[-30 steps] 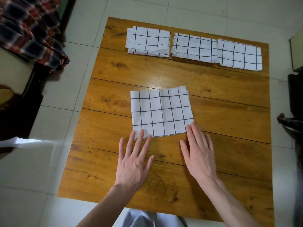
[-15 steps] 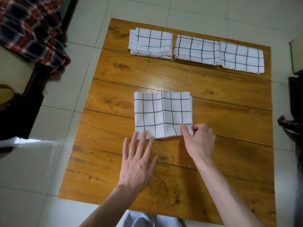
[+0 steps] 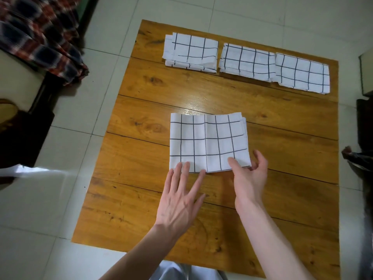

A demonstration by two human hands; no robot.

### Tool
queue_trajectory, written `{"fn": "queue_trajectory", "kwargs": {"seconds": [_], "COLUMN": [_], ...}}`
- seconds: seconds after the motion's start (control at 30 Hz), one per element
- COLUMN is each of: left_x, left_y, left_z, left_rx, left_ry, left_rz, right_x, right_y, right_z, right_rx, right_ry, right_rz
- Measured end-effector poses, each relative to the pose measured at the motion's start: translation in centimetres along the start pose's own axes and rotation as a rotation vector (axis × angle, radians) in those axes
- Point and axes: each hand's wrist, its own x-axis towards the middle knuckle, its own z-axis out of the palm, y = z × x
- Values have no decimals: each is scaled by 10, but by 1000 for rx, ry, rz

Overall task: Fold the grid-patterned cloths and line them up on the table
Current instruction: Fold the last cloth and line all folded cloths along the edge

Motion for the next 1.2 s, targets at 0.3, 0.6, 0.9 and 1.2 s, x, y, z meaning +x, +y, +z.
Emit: {"fn": "queue_trajectory", "kwargs": {"seconds": [0.3,0.6,0.9,1.2], "left_x": [5,3,-11,-10], "left_y": [4,5,-8,-15], "left_z": [-2,-3,-7,-7], "left_rx": [-22,-107,-371,-255], "left_ry": [-22,67,337,332], "left_rz": [16,46,-158,-199], "right_x": [-20,-28,-24,-21], "right_y": [10,27,44,50], "right_z": [-1,17,41,38], "right_rx": [-535,-819,-1210,-1301], "right_ry": [-158,-350,-278,-319], "right_rz": [-646,-994,-1007,-993]}}
